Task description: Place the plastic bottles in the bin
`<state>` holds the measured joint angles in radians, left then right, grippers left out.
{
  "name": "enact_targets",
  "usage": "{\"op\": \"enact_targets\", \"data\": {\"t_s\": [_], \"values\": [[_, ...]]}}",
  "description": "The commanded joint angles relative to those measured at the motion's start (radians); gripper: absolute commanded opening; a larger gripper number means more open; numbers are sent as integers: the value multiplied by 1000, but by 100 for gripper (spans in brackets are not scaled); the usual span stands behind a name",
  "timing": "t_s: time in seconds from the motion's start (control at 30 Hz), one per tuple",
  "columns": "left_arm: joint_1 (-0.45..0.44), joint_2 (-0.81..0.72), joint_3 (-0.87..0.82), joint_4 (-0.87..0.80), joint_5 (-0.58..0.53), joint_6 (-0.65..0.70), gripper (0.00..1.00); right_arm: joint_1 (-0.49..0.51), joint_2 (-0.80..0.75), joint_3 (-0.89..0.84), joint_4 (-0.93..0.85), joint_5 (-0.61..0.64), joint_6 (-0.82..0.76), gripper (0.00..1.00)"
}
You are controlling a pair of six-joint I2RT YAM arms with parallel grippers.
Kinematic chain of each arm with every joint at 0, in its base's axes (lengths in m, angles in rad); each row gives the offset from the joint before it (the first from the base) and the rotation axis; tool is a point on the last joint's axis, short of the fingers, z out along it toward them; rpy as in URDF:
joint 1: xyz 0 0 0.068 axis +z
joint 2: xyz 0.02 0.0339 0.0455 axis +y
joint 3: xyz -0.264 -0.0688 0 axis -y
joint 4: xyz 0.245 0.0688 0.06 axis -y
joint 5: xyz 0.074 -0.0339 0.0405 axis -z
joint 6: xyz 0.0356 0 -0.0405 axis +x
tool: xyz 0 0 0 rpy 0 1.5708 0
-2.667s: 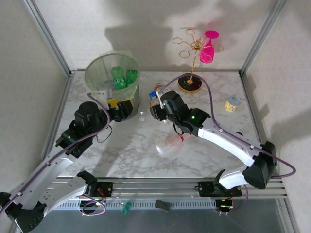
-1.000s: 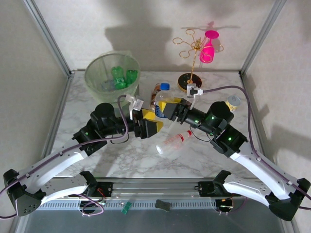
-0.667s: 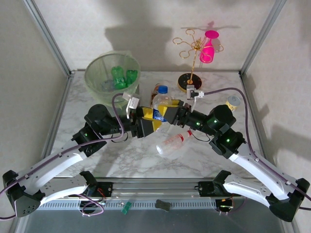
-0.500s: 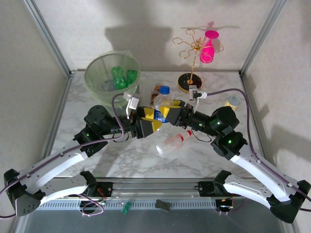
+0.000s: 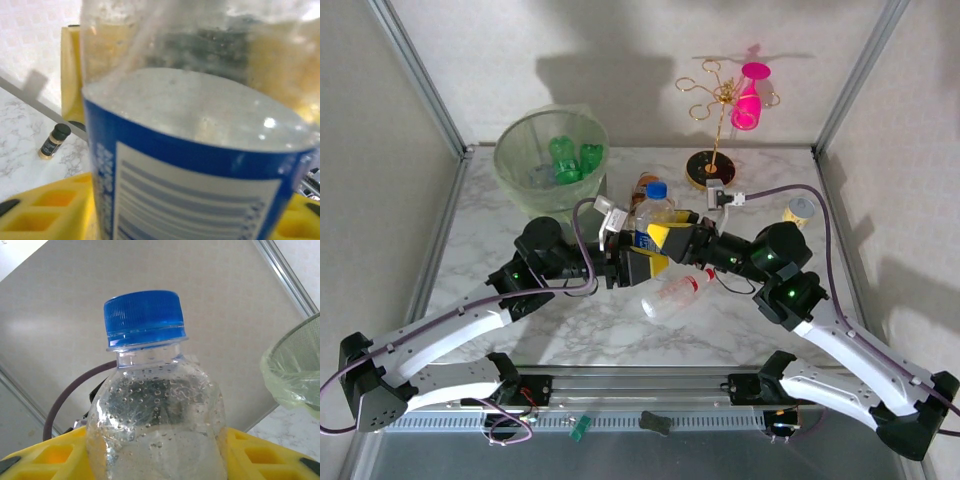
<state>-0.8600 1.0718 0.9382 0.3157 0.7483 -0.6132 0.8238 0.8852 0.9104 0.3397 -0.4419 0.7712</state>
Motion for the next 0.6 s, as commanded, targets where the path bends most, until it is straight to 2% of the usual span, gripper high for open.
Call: {"op": "enact_targets", "data": {"t_s": [0.0, 0.07, 0.17, 0.23, 0.33, 0.43, 0.57], "values": [[-17, -31, 59, -52, -13, 72, 46, -5, -17, -15, -30, 94, -39, 27], [-16, -32, 73, -96, -39, 97, 46, -3, -29, -7, -85, 153, -59, 55], [-1, -32, 96, -173, -101, 143, 44, -5, -63, 10, -177, 273, -103, 82], [26, -34, 112, -221, -144, 157, 41, -4, -88, 23, -243, 366, -131, 88], [82, -55, 135, -255, -191, 158, 39, -5, -128, 39, -338, 514, -161, 89], [149, -65, 176, -318, -263, 169, 33, -5, -161, 46, -433, 657, -173, 89], [266, -39, 251, -419, -385, 121, 15, -5, -183, 33, -498, 765, -173, 89]]}}
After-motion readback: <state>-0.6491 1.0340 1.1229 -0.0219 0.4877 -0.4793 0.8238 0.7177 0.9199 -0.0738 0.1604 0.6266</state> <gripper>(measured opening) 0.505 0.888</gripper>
